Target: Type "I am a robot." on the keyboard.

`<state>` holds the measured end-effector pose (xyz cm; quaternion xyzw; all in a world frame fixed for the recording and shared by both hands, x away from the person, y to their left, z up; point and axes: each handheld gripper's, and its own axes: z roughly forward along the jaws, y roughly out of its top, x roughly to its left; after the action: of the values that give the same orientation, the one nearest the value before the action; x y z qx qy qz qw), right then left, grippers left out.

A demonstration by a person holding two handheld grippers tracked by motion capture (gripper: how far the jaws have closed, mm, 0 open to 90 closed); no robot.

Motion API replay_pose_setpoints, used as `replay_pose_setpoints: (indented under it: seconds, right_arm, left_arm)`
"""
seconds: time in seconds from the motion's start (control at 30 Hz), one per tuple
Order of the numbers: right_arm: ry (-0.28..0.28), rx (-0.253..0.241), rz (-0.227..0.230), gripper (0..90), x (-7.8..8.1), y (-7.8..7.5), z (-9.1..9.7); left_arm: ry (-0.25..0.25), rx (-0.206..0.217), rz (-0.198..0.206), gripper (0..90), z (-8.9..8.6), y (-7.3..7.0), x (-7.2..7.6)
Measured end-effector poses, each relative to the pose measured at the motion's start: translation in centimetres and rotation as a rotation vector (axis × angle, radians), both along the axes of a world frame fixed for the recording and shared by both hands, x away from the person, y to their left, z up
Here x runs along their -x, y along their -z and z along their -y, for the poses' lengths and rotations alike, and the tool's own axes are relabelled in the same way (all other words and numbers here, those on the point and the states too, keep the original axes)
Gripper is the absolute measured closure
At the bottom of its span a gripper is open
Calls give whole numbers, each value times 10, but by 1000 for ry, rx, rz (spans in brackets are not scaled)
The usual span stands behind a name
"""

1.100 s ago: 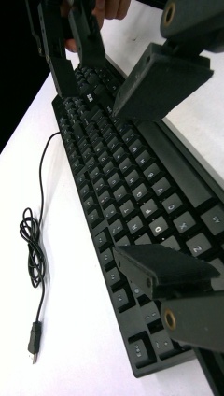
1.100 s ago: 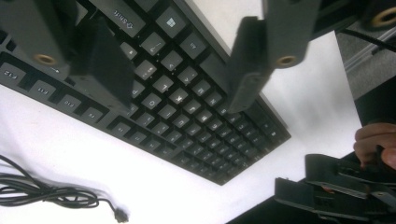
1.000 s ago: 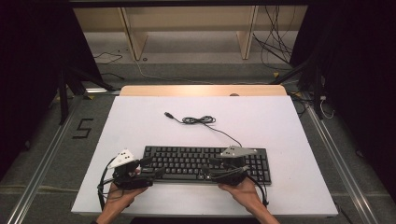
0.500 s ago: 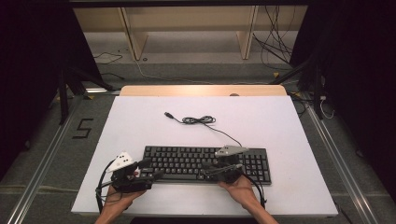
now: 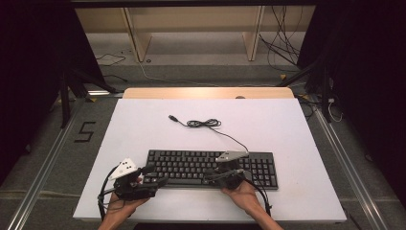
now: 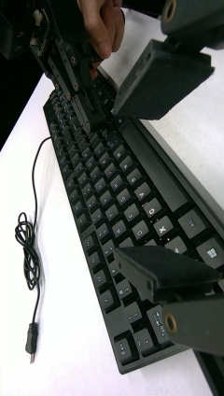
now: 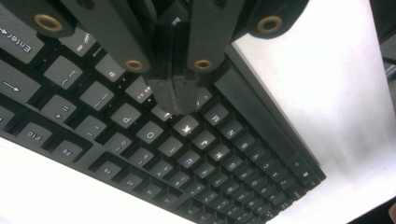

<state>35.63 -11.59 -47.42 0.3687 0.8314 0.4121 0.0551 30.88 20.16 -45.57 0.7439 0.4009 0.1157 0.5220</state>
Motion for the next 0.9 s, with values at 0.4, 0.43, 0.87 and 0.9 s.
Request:
replay_pose_setpoints:
  seconds: [0.4,0.43,0.87,0.9]
  right_arm:
    - [-5,21,-7,900,0,4,-2]
    - [-4,33,-10,900,0,5,-3]
    - [8,41,1,900,2,6,-5]
    - [7,33,-3,900,2,6,-4]
  left_arm:
    - [1,-1,2,253,0,1,1]
    - [2,-1,2,253,0,1,1]
    - [-4,-5,4,253,-1,2,1]
    - [-5,-5,3,253,-1,2,0]
